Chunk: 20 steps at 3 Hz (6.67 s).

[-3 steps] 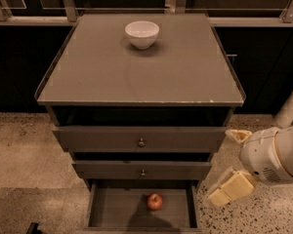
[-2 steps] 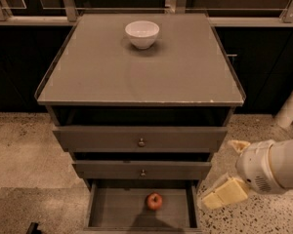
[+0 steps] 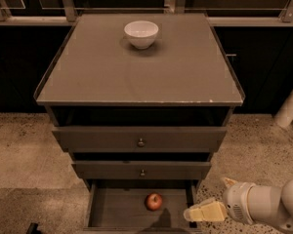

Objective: Pick apple from bottom drawer and place on counter

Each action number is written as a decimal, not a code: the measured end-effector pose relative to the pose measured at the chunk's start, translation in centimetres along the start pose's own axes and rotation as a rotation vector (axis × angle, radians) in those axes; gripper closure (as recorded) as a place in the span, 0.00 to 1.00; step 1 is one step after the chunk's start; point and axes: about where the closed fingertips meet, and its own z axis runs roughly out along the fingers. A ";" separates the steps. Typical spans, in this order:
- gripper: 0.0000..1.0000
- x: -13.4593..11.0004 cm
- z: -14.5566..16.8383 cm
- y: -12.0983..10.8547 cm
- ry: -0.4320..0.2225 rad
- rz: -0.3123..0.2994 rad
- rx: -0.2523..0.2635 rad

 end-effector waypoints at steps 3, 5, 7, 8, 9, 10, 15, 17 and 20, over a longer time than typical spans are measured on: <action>0.00 1.1 2.4 -2.6 -0.133 -0.009 -0.054; 0.00 2.3 8.3 -7.3 -0.276 -0.109 -0.333; 0.00 3.9 10.4 -7.3 -0.299 -0.061 -0.384; 0.00 5.4 11.9 -6.9 -0.271 -0.014 -0.370; 0.00 9.3 15.3 -7.9 -0.285 -0.004 -0.304; 0.00 14.7 21.3 -9.0 -0.303 0.056 -0.279; 0.00 18.3 36.7 -10.9 -0.356 0.103 -0.249; 0.00 17.1 41.8 -11.0 -0.363 0.057 -0.263; 0.00 14.4 45.9 -12.3 -0.384 -0.014 -0.232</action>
Offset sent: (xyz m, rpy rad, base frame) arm 0.0021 -0.0100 -0.0320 0.0613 -0.0320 -0.0569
